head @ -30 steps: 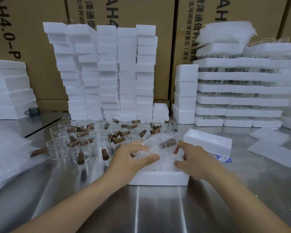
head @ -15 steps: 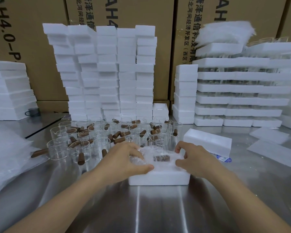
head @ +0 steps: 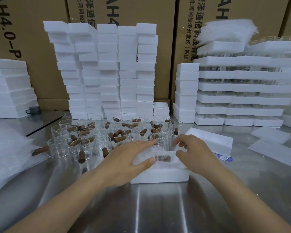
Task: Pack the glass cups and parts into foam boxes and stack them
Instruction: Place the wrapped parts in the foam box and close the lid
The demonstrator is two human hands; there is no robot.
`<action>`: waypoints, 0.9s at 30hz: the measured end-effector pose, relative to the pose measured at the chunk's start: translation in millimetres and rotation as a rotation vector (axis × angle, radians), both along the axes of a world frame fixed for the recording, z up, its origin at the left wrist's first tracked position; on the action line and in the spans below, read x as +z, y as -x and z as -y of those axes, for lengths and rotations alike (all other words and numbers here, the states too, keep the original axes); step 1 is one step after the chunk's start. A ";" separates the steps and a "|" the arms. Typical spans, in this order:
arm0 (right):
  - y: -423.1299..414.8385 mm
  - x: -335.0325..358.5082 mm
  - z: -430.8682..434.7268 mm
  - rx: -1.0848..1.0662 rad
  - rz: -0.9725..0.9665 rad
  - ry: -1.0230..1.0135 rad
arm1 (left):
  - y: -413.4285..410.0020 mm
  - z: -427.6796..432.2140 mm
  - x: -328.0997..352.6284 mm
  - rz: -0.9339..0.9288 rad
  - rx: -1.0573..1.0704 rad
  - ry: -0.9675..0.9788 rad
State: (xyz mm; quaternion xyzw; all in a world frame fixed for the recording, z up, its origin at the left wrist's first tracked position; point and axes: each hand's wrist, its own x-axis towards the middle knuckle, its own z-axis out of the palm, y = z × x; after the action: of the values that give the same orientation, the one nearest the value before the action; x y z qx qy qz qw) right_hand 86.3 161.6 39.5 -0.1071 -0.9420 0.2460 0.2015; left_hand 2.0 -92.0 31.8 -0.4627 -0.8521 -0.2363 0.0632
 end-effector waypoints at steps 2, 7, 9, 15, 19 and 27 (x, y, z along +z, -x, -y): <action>-0.4 3.1 3.2 0.016 -0.086 0.075 | 2.5 -1.0 -2.8 -0.002 -0.003 0.002; -3.2 4.1 18.7 0.214 -0.167 0.176 | 7.2 -4.5 -7.2 0.014 -0.007 0.001; -3.1 -0.2 25.0 0.283 -0.162 0.166 | 8.2 -5.7 -8.6 0.033 -0.015 -0.018; 0.5 -9.8 34.3 0.337 -0.213 0.156 | 12.3 -5.6 -9.1 0.060 -0.022 -0.173; 1.5 -11.9 36.0 0.336 -0.253 0.156 | 13.4 -5.0 -7.6 -0.008 -0.009 -0.171; 1.8 -6.3 34.4 0.375 -0.174 0.332 | 13.0 -6.3 -5.7 -0.032 0.006 -0.138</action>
State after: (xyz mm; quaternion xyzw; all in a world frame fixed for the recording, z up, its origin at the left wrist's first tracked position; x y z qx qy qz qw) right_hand 84.5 127.2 33.2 0.0593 -0.8713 0.4386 0.2121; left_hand -10.9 -85.7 26.0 -0.4583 -0.8341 -0.2868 0.1092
